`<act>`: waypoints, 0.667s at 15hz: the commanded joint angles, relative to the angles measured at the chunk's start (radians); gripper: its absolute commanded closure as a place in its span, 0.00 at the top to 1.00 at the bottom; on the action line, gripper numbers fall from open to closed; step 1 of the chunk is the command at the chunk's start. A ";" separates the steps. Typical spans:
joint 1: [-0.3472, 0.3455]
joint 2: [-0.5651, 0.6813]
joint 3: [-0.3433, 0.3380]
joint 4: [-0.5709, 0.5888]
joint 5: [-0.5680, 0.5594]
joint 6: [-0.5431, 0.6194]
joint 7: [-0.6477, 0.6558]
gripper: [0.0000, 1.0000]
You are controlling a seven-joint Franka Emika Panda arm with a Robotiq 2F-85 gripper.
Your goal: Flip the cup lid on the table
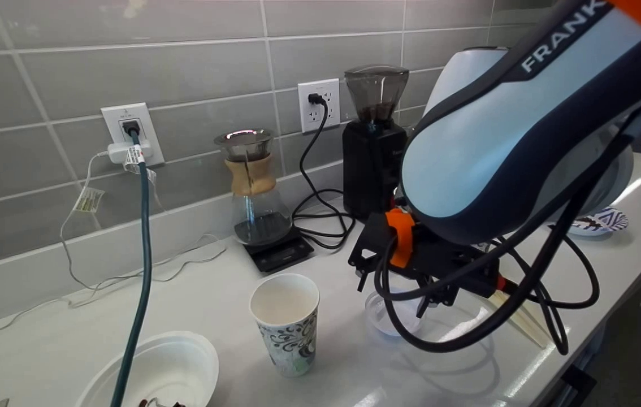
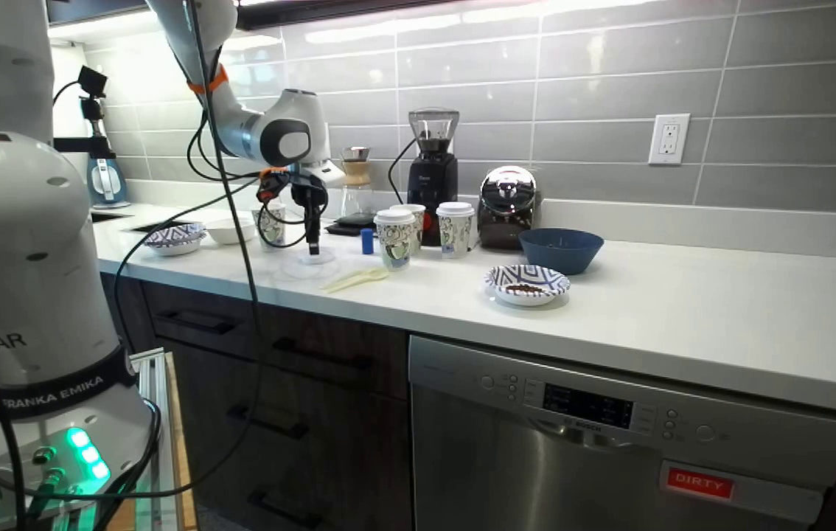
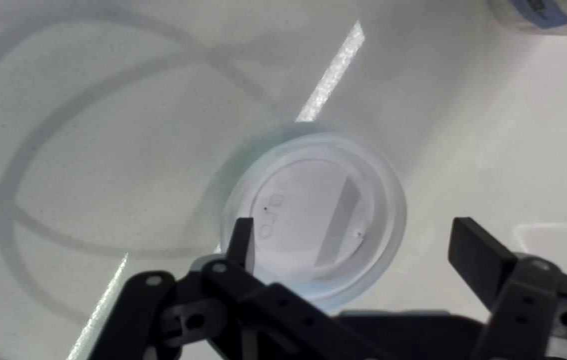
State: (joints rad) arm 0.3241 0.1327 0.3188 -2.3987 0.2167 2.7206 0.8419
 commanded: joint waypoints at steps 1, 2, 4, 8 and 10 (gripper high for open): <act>0.024 0.023 -0.017 0.022 -0.026 0.014 0.035 1.00; 0.027 0.024 -0.022 0.022 -0.037 0.009 0.044 1.00; 0.031 0.027 -0.030 0.021 -0.050 0.006 0.054 1.00; 0.031 0.038 -0.041 0.016 -0.057 0.010 0.062 1.00; 0.031 0.047 -0.044 0.017 -0.053 0.012 0.060 1.00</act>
State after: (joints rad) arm 0.3364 0.1554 0.2947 -2.3944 0.1923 2.7206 0.8638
